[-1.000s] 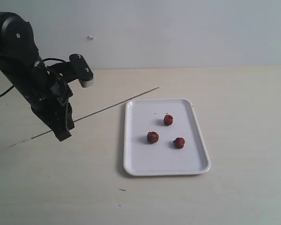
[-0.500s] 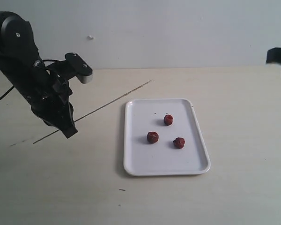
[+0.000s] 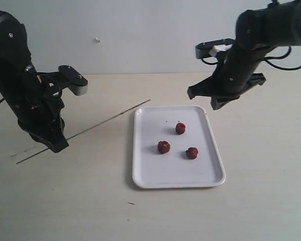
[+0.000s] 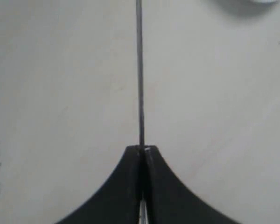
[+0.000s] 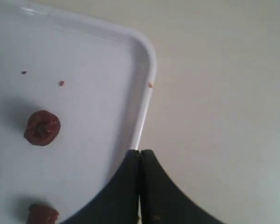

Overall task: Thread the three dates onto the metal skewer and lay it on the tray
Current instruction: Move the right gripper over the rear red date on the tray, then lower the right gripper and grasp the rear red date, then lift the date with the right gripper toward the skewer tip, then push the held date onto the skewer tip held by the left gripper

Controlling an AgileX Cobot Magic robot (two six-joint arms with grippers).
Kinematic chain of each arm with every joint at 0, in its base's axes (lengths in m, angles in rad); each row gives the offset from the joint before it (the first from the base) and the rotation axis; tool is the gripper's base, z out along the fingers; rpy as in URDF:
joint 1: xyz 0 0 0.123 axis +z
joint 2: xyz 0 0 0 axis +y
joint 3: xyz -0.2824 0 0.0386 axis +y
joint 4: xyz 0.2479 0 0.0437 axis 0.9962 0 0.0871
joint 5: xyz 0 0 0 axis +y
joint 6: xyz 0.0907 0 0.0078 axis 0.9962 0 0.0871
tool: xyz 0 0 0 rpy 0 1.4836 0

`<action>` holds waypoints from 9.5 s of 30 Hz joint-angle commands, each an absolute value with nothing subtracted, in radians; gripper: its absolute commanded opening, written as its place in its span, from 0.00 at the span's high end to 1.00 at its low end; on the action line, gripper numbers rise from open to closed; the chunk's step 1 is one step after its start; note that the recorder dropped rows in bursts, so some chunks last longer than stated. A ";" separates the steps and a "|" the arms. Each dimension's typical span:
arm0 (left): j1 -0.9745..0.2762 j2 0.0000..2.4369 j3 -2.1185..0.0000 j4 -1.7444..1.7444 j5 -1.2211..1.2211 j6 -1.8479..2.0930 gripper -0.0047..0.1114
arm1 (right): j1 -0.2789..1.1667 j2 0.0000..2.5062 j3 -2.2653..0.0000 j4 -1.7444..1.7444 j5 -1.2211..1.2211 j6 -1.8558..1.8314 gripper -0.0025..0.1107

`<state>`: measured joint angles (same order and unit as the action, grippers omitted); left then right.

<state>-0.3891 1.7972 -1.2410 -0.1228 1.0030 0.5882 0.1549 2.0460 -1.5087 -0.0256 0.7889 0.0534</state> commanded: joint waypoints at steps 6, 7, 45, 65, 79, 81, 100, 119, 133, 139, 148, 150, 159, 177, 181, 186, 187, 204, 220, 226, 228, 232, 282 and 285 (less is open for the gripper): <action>-0.298 1.793 -1.246 -0.124 0.927 0.567 0.96 | 0.234 2.194 -1.869 0.025 1.189 -0.107 0.69; -0.298 1.793 -1.246 -0.124 0.927 0.571 0.96 | 0.245 2.199 -1.880 0.038 1.191 -0.133 0.64; -0.298 1.793 -1.246 -0.165 0.902 0.626 0.96 | 0.294 2.337 -1.883 -0.033 1.044 -0.096 0.51; -0.298 1.793 -1.246 -0.200 0.898 0.653 0.96 | 0.233 2.352 -1.883 0.067 1.021 -0.094 0.51; -0.298 1.793 -1.246 -0.200 0.891 0.653 0.96 | 0.226 2.362 -1.883 0.115 1.009 -0.163 0.51; -0.298 1.793 -1.246 -0.202 0.891 0.653 0.96 | 0.226 2.371 -1.883 0.114 0.994 -0.163 0.51; -0.298 1.793 -1.246 -0.202 0.880 0.653 0.96 | 0.226 2.407 -1.883 0.114 1.021 -0.191 0.59; -0.298 1.793 -1.246 -0.202 0.860 0.653 0.96 | 0.226 2.407 -1.883 0.114 1.018 -0.182 0.67; -0.298 1.793 -1.246 -0.202 0.857 0.653 0.96 | 0.226 2.398 -1.897 0.114 1.042 -0.164 0.81; -0.298 1.793 -1.246 -0.203 0.796 0.714 0.96 | 0.214 2.327 -1.960 0.124 1.189 -0.192 0.81; -0.298 1.909 -1.246 -0.216 0.597 0.833 0.96 | 0.049 2.228 -1.981 0.547 1.221 -0.326 0.81; -0.298 1.944 -1.246 -0.226 0.519 0.887 0.96 | 0.020 2.224 -1.981 0.654 1.221 -0.352 0.81; -0.332 2.013 -1.246 -0.272 0.352 1.014 0.96 | 0.006 2.224 -1.981 0.713 1.221 -0.373 0.81; -0.349 2.013 -1.242 -0.303 0.290 1.070 0.96 | -0.032 2.224 -1.981 0.802 1.221 -0.425 0.81; -0.358 2.013 -1.242 -0.309 0.290 1.094 0.96 | -0.035 2.226 -1.981 0.819 1.221 -0.434 0.81; -0.372 2.013 -1.242 -0.362 0.292 1.161 0.96 | -0.035 2.236 -1.981 0.879 1.221 -0.465 0.81; -0.372 2.013 -1.242 -0.376 0.292 1.172 0.96 | -0.035 2.239 -1.981 0.885 1.221 -0.467 0.81; -0.368 2.009 -1.242 -0.550 0.298 1.366 0.96 | -0.093 2.250 -1.981 0.924 1.221 -0.541 0.75; -0.368 2.009 -1.242 -0.969 0.306 1.800 0.96 | -0.093 2.250 -1.981 0.926 1.221 -0.548 0.75; -0.321 2.013 -1.242 -0.976 0.328 1.800 0.96 | -0.093 2.250 -1.981 0.926 1.221 -0.548 0.75; -0.296 2.013 -1.242 -0.985 0.364 1.800 0.96 | -0.093 2.250 -1.981 0.926 1.221 -0.548 0.75; -0.278 2.013 -1.242 -1.033 0.446 1.870 0.96 | -0.095 2.250 -1.981 0.926 1.221 -0.553 0.75; -0.278 2.050 -1.244 -1.238 0.473 2.089 0.96 | -0.093 2.250 -1.981 0.970 1.221 -0.533 0.75; -0.278 2.050 -1.244 -1.238 0.473 2.089 0.96 | -0.093 2.250 -1.981 0.973 1.221 -0.531 0.75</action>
